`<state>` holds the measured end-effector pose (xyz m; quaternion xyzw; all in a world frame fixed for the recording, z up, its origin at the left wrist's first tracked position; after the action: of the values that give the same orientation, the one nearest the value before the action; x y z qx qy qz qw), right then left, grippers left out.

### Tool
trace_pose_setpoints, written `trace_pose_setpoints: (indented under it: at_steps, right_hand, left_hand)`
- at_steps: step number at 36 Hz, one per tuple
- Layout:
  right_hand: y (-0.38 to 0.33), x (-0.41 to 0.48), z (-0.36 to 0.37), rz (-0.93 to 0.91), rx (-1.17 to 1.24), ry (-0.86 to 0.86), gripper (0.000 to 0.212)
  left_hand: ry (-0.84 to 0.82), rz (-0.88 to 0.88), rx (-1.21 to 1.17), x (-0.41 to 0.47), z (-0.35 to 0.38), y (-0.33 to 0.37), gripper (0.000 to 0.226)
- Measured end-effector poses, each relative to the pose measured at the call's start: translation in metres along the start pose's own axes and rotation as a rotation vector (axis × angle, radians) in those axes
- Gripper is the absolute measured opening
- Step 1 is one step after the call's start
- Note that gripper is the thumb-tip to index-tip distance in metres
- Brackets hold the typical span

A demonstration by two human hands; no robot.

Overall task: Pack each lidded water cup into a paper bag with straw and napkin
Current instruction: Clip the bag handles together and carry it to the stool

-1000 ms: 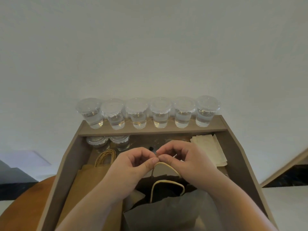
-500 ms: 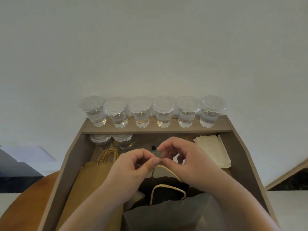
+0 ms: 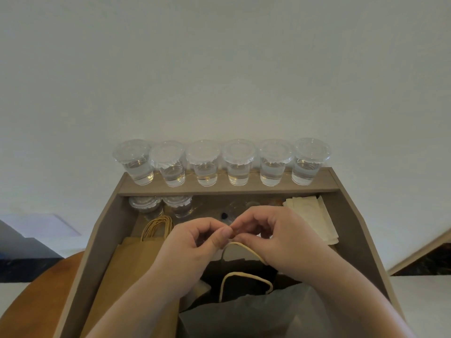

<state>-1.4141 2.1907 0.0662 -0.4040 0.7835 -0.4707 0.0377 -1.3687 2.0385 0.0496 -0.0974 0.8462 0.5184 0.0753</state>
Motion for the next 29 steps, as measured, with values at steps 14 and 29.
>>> trace_pose_setpoints:
  at_steps: [14,29]
  right_hand:
    - [0.02,-0.009,-0.002,0.156,-0.056,-0.049,0.011]
    - [0.013,-0.017,0.023,0.217,-0.233,-0.259,0.012]
  left_hand:
    - [-0.334,-0.138,0.425,-0.04,0.008,-0.032,0.085]
    - [0.064,0.032,0.684,-0.025,0.027,-0.021,0.063]
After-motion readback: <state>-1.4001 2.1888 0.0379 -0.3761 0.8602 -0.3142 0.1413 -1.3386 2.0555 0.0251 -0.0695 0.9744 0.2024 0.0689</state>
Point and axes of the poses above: each hand's wrist, its own x-axis towards the middle knuckle, its own z-axis out of the palm, y = z × x, the point moved 10 cm from there along x, towards the middle knuckle, and after that the axes turned 15 degrees about -z, right-handed, at the moved point
